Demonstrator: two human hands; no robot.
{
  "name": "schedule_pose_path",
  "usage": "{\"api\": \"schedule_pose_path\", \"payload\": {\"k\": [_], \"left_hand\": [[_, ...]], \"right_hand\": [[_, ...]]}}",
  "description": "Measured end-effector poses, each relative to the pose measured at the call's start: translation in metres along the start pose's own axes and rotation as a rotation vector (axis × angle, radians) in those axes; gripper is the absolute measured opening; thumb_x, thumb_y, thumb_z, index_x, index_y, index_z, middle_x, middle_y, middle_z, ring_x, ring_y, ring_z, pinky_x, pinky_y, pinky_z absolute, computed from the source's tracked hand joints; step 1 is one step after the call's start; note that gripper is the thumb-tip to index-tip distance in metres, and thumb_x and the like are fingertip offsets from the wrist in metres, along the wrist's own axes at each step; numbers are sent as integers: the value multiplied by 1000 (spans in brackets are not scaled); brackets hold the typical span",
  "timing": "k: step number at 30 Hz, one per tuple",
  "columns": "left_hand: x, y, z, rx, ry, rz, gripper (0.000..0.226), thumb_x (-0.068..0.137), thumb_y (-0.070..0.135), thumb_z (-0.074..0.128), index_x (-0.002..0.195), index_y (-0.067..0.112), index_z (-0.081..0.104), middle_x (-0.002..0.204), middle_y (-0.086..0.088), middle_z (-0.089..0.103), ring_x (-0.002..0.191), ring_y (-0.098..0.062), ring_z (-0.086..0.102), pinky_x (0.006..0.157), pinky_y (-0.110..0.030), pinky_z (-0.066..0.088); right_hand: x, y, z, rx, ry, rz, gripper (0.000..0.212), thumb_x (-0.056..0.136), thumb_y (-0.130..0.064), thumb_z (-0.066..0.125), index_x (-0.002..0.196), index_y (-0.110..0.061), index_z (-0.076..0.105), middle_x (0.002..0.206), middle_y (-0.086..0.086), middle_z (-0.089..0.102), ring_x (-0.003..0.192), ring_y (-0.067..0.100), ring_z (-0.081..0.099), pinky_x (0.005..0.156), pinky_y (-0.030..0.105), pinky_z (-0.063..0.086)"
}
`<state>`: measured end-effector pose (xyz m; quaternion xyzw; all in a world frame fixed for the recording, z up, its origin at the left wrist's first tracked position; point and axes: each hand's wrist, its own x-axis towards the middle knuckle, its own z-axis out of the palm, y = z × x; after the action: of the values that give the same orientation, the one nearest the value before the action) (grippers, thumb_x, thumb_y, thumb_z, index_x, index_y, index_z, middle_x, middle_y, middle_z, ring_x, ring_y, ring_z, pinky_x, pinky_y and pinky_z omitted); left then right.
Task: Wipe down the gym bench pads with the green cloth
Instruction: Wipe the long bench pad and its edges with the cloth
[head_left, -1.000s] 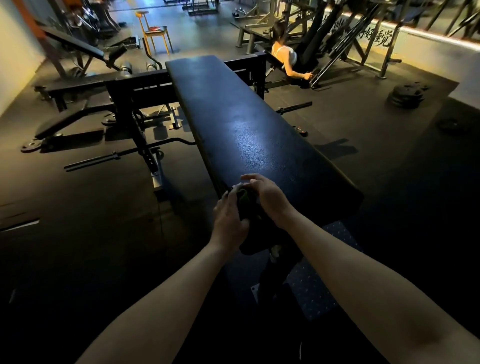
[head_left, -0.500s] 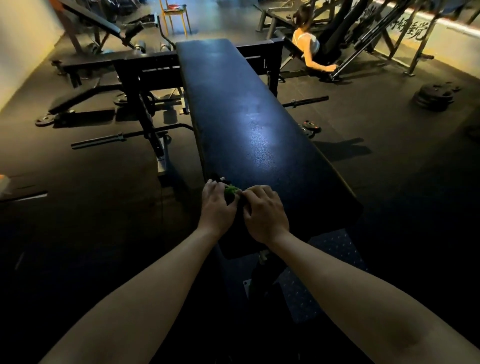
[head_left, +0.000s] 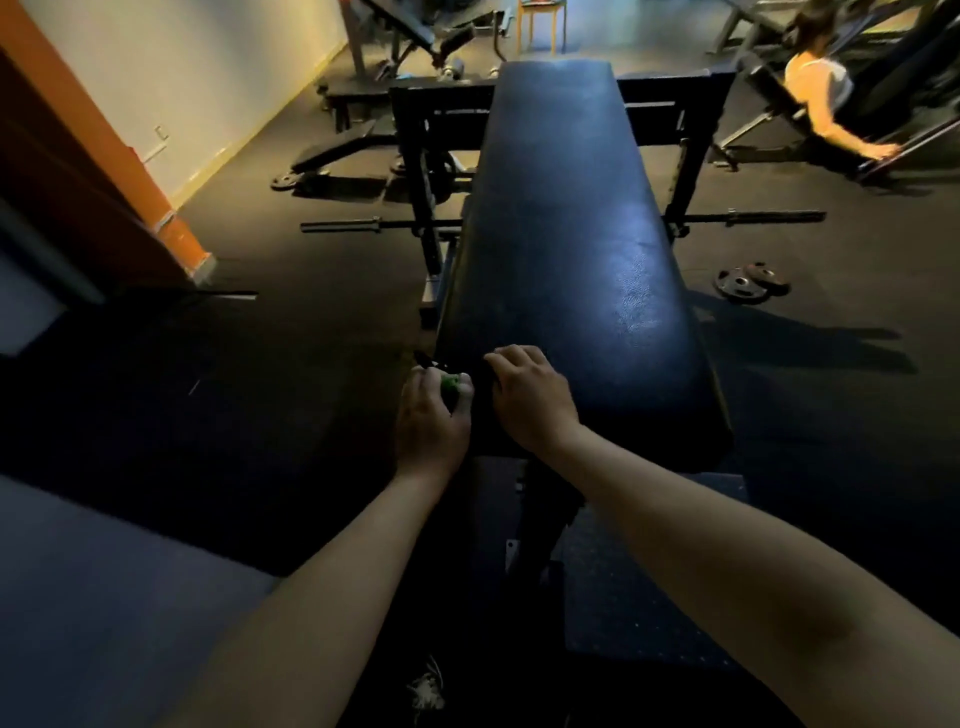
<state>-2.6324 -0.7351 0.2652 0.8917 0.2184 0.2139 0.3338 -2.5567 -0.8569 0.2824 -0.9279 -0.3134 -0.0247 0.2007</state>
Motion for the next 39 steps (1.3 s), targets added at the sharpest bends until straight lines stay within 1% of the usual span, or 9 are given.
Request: {"api": "schedule_pose_path", "payload": {"k": [6,9,12,14,23,28,31,35,39], "left_hand": [[-27,17,-1,12,123,-52,28,100,34,56,100,5,56,111,-14,55,102,-28,54,86,-36,43],[-12,4,-9,-51,117,-144,30,101,36,53,113,8,53,119,-15,53,106,-30,56,89,-39,46],[13,-11,-15,-204,95,-426,28,101,43,47,121,23,46,127,-12,48,108,-31,57,92,-49,51],[22,-7,-10,-264,31,-547,29,101,47,44,123,27,44,126,-10,51,105,-27,57,87,-44,50],[4,-3,18,-337,309,-644,35,104,42,44,123,13,51,109,-2,56,92,-15,53,78,-28,36],[4,8,31,-331,479,-721,42,103,43,45,132,13,47,122,-4,54,108,-18,54,86,-31,37],[-1,16,38,-305,496,-781,60,104,49,35,149,9,33,145,-15,47,132,-30,47,107,-38,36],[-4,40,45,-304,684,-878,53,104,37,48,148,11,37,150,-17,42,136,-32,43,112,-38,31],[-29,59,68,-338,621,-786,67,104,53,30,155,9,26,157,-15,36,144,-30,37,118,-36,27]], "right_hand": [[-25,6,-6,-194,-26,-167,50,98,-23,51,146,-11,43,147,10,47,138,29,39,114,40,32],[-24,10,-2,-183,-11,-134,49,98,-33,47,145,-20,43,146,4,47,137,26,39,110,44,30],[-23,12,-2,-181,5,-143,46,97,-35,45,140,-20,47,139,4,51,130,27,44,105,45,34],[-22,11,-1,-194,11,-141,45,96,-35,46,138,-19,48,134,4,53,127,27,46,102,46,37],[-14,9,0,-172,-33,-149,46,93,-32,49,137,-18,49,130,6,52,123,29,44,101,49,37],[-14,19,-7,-138,-113,-236,51,97,-32,45,146,-20,39,143,6,45,133,30,38,107,49,31],[-9,37,-26,-133,-204,-418,55,100,-37,44,151,-22,32,154,5,37,140,29,33,110,46,30],[-6,76,-50,-139,-252,-577,54,102,-42,39,152,-27,30,158,-3,32,141,24,30,109,43,31],[-28,100,-43,-93,-223,-575,55,102,-42,38,154,-27,28,161,-2,26,148,22,21,117,45,22]]}}
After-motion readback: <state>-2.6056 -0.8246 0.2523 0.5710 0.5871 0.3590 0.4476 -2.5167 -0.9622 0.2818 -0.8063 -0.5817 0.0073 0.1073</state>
